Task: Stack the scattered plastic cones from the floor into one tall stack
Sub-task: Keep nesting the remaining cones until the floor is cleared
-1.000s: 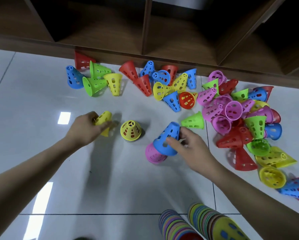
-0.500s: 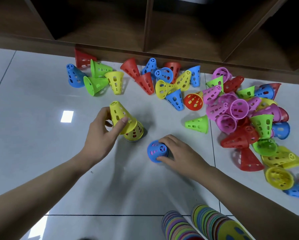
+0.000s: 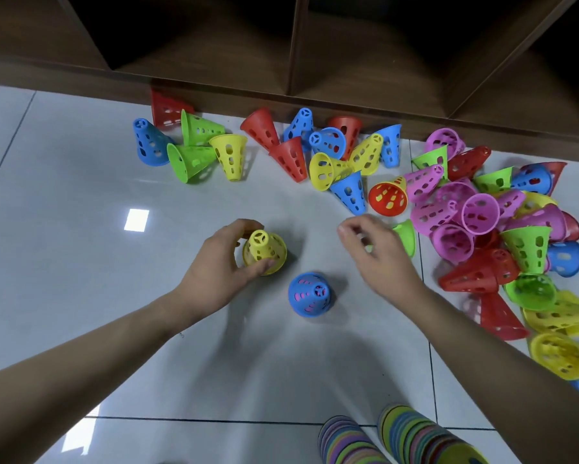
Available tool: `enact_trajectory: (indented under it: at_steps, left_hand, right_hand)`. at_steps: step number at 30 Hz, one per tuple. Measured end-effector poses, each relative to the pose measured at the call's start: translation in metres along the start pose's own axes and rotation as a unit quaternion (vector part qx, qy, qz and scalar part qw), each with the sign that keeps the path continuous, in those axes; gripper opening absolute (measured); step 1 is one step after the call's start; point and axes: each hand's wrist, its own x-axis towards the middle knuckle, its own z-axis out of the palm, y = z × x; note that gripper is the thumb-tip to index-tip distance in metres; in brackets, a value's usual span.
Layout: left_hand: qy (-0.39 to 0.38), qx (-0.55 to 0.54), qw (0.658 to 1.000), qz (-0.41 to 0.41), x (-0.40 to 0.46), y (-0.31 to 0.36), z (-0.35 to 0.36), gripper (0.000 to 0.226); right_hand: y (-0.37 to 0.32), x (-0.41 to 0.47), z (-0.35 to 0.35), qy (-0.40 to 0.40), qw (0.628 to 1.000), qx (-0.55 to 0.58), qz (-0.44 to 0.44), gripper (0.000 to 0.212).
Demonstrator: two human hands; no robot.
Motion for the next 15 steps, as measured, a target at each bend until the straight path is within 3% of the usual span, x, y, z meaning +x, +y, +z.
enact_trajectory:
  at_steps: [2,5,9,12,15]
  left_hand:
    - [-0.016,0.015,1.0,0.003,-0.001,-0.003,-0.002,0.048]
    - [-0.037,0.034,0.998,0.036,-0.001,-0.004,-0.013,0.056]
    - [0.081,0.09,0.99,0.069,0.035,-0.016,-0.04,0.063]
    - [0.156,0.152,0.976,0.022,0.079,-0.034,-0.067,0.067]
    - [0.145,0.23,0.961,-0.043,0.116,-0.05,-0.091,0.076]
  right_hand:
    - [0.005,0.019,-0.003,0.06,0.998,-0.002,0.011,0.016]
    - [0.021,0.043,0.0,0.098,0.994,-0.045,0.029,0.032]
    - [0.031,0.057,0.011,0.107,0.989,-0.085,0.05,0.04]
    - [0.032,0.061,0.02,0.121,0.986,-0.099,0.061,0.049]
    - [0.036,0.068,0.026,0.137,0.983,-0.083,0.088,0.06]
